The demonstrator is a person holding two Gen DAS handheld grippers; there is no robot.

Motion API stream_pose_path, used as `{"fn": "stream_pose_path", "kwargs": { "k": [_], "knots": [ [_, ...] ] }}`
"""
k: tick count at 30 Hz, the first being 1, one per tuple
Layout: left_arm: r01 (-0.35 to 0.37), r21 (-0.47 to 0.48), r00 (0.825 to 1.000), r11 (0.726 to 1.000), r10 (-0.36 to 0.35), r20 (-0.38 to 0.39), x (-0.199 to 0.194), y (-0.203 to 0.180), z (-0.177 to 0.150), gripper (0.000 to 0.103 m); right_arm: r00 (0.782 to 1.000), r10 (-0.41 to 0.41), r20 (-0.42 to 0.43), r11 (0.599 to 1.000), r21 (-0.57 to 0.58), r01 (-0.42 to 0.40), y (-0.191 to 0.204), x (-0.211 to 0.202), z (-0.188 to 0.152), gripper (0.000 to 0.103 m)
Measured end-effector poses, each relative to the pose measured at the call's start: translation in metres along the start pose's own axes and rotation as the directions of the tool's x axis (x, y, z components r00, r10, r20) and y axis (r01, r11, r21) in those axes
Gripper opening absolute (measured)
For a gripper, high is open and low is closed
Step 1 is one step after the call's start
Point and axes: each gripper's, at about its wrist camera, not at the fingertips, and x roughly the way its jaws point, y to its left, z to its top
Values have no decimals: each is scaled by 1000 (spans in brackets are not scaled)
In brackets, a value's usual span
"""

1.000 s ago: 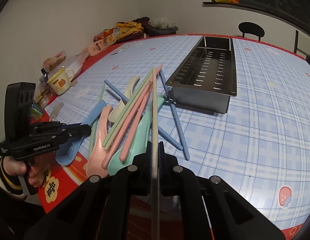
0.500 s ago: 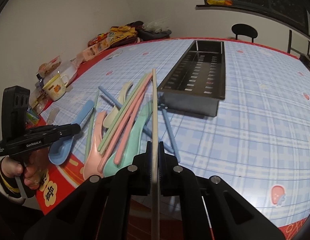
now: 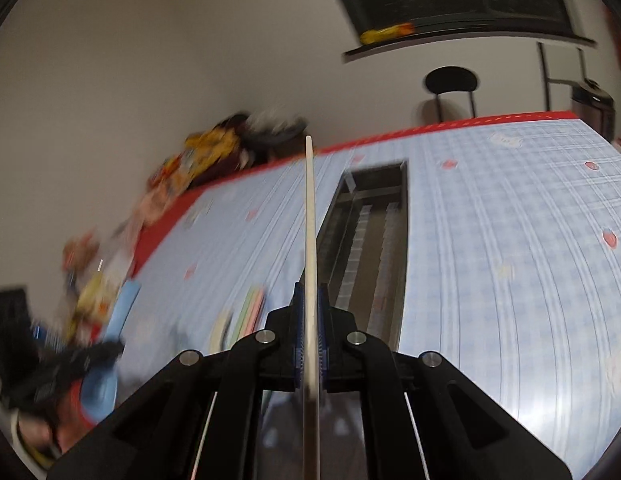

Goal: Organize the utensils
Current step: 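Lower blue spoon into steel caddy with left tool while right tool drops chopstick there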

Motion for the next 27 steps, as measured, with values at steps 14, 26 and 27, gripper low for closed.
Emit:
{"fn": "stream_pose_path", "kwargs": {
  "k": [14, 26, 27],
  "knots": [
    [33, 18, 996, 999, -32, -82, 145, -44, 68, 12, 999, -30, -10, 996, 83, 31, -36, 42, 3, 6],
    [-19, 30, 990, 999, 23, -136, 202, -38, 71, 12, 999, -34, -39, 993, 112, 38, -42, 54, -1, 7],
    [-22, 33, 990, 999, 27, -140, 203, -37, 71, 12, 999, -35, -40, 993, 115, 39, -42, 55, -1, 7]
  ]
}}
